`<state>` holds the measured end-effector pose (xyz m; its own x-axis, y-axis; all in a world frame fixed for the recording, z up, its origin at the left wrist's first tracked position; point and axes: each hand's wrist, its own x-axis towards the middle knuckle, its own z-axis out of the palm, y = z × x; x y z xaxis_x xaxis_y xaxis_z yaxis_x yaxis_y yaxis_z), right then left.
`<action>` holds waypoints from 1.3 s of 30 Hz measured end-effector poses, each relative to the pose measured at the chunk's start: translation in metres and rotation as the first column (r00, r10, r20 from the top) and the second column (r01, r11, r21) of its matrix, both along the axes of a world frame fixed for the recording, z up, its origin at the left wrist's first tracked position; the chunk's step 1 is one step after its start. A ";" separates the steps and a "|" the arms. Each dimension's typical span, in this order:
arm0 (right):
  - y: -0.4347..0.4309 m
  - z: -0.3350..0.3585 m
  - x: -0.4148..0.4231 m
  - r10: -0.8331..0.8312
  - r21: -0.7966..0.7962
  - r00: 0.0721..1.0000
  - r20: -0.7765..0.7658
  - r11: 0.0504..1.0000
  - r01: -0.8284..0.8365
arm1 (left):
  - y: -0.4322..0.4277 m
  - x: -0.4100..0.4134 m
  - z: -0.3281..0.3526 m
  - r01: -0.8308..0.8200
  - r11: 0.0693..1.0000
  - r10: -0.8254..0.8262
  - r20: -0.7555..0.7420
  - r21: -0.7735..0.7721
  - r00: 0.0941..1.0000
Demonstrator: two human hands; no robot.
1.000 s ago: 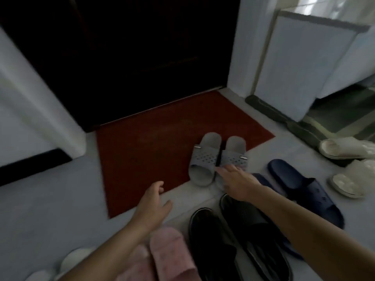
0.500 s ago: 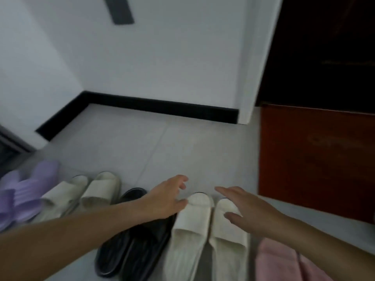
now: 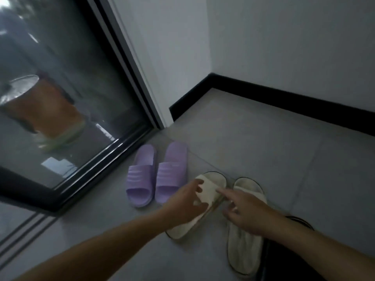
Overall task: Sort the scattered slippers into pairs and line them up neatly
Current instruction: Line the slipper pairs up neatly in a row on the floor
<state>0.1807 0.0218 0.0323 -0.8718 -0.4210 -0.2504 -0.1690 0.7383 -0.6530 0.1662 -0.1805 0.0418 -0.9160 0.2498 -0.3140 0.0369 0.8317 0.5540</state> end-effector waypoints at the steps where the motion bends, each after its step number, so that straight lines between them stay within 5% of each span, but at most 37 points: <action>1: -0.024 -0.004 -0.017 -0.034 -0.038 0.999 0.013 0.999 0.035 | -0.013 -0.017 -0.008 -0.011 1.000 0.010 0.024 0.028 1.000; 10: -0.098 -0.050 -0.077 -0.311 -0.067 0.943 0.114 0.945 0.320 | -0.093 -0.139 -0.047 0.142 0.974 -0.142 0.012 -0.177 0.990; 14: -0.110 -0.062 -0.072 -0.379 -0.086 0.915 0.137 0.916 0.392 | -0.090 -0.149 -0.057 0.218 0.965 -0.222 -0.017 -0.144 0.975; 20: -0.081 -0.049 -0.076 -0.239 0.024 0.959 0.149 0.971 0.238 | -0.057 -0.137 -0.064 0.300 0.951 -0.304 -0.057 -0.069 0.951; 24: -0.055 -0.048 -0.087 -0.055 0.177 0.990 0.128 0.984 0.032 | -0.057 -0.120 -0.056 0.601 0.717 -0.596 0.135 -0.355 0.791; 30: -0.102 -0.050 -0.120 -0.206 -0.131 0.974 0.098 0.967 0.218 | -0.082 -0.125 0.003 0.417 0.773 -0.405 0.135 -0.477 0.904; 39: -0.126 -0.082 -0.108 -0.136 -0.157 0.987 0.084 0.977 0.148 | -0.141 -0.152 -0.005 0.303 0.639 -0.142 0.278 -0.707 0.950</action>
